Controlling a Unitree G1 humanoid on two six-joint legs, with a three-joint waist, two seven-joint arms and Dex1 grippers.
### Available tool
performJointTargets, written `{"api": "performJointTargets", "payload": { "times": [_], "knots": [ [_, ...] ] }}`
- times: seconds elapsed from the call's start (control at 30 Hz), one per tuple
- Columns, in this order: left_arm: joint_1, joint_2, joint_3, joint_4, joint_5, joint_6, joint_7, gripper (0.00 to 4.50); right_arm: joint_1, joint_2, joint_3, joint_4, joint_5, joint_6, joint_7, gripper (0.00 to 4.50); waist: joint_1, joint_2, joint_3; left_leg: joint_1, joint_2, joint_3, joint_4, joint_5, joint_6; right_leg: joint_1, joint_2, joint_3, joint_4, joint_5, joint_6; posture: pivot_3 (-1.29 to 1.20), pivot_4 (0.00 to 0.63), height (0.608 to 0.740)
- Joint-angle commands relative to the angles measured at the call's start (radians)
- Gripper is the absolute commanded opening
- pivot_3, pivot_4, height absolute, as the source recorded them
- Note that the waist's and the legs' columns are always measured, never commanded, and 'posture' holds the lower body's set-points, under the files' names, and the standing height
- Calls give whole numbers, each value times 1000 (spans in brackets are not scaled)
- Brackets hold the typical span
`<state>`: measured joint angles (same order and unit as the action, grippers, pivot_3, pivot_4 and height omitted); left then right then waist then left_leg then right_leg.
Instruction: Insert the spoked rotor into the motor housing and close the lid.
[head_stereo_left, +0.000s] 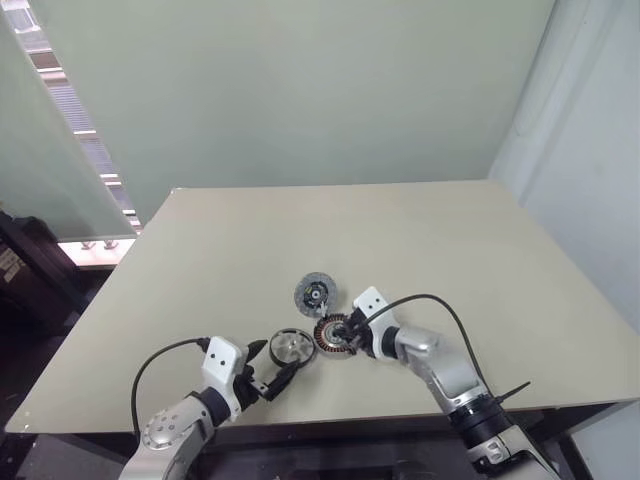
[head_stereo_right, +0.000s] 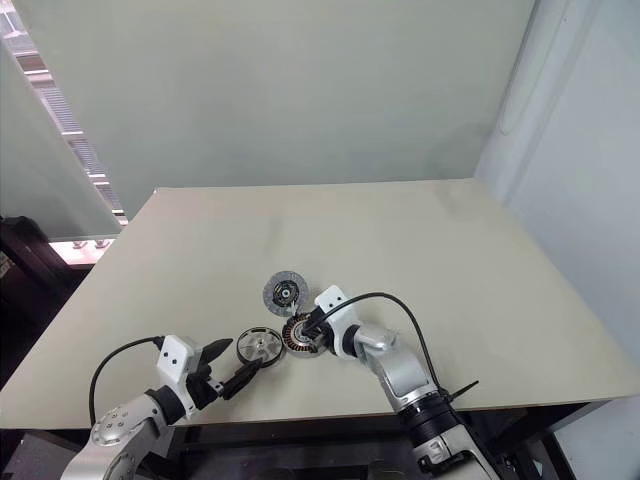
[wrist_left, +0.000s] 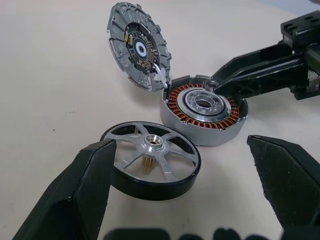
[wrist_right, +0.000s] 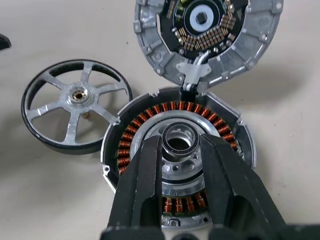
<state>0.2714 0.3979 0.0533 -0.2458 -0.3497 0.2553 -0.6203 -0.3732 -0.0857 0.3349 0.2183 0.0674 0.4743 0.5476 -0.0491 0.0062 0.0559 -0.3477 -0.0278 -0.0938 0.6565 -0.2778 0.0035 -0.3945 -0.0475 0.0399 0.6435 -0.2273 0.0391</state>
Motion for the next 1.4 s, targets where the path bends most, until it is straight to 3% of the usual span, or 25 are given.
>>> {"api": "performJointTargets", "payload": {
  "times": [0.03,1.4],
  "knots": [
    [-3,9,15,-48,-10,-2,1,4500,-26,15,2,0,-11,-29,-6,804,0,0,0,0,0,0,0,0,0,0,0,0,0,0,0,0,0,740],
    [0,-1,5,-40,-4,-8,1,4500,-33,43,12,87,-66,-58,-13,804,0,0,0,1,0,0,0,0,0,0,0,0,0,0,0,0,0,740]
  ]
}}
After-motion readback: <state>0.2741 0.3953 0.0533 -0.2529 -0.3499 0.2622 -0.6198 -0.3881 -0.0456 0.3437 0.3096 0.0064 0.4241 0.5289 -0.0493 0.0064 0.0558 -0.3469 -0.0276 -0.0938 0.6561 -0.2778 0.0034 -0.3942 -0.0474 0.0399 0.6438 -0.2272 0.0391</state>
